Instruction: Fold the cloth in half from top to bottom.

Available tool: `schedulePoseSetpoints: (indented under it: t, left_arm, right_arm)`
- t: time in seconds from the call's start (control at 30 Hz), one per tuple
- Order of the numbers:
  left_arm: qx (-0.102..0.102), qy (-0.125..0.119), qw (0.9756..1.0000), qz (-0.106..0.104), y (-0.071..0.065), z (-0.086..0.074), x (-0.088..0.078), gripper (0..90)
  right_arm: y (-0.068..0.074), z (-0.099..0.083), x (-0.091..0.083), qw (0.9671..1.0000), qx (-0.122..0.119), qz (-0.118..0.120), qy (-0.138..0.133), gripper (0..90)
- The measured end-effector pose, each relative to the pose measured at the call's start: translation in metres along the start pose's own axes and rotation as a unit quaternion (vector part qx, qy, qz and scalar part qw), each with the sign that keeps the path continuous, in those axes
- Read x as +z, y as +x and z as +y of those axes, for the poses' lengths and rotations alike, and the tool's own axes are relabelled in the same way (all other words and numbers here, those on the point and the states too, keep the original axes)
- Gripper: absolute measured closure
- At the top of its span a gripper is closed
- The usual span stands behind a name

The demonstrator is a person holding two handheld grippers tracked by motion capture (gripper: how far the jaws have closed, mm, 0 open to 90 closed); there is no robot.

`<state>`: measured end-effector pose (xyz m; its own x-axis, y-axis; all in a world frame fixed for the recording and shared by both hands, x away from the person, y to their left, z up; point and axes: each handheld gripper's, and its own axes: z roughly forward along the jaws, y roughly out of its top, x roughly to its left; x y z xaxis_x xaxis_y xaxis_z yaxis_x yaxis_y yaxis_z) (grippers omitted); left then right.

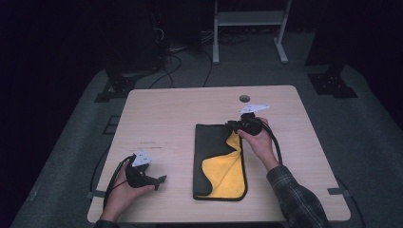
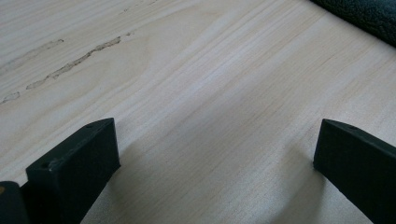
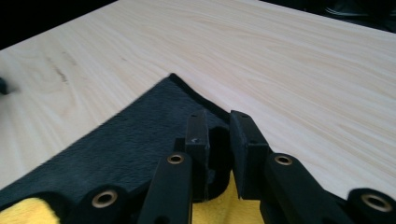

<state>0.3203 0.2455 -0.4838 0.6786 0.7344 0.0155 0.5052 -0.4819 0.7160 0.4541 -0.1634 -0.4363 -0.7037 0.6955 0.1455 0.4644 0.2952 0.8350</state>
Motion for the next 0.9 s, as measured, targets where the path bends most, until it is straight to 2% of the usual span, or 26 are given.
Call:
schedulePoseSetpoints:
  t: [0.23,0.47,0.73,0.9]
  left_arm:
    - [0.0,0.0,1.0,0.0,0.0,0.0,0.0,0.0]
    - [0.0,0.0,1.0,0.0,0.0,0.0,0.0,0.0]
    - [0.0,0.0,1.0,0.0,0.0,0.0,0.0,0.0]
    - [0.0,0.0,1.0,0.0,0.0,0.0,0.0,0.0]
  right_arm:
    - [-0.02,-0.006,0.004,0.9995,0.021,-0.02,0.01,77.4]
    - [-0.037,-0.005,0.008,0.9986,0.029,-0.04,0.017,77.4]
    - [-0.052,-0.003,0.016,0.9968,0.026,-0.07,0.03,77.3]
    - [-0.061,-0.012,0.023,0.9949,0.038,-0.083,0.042,74.0]
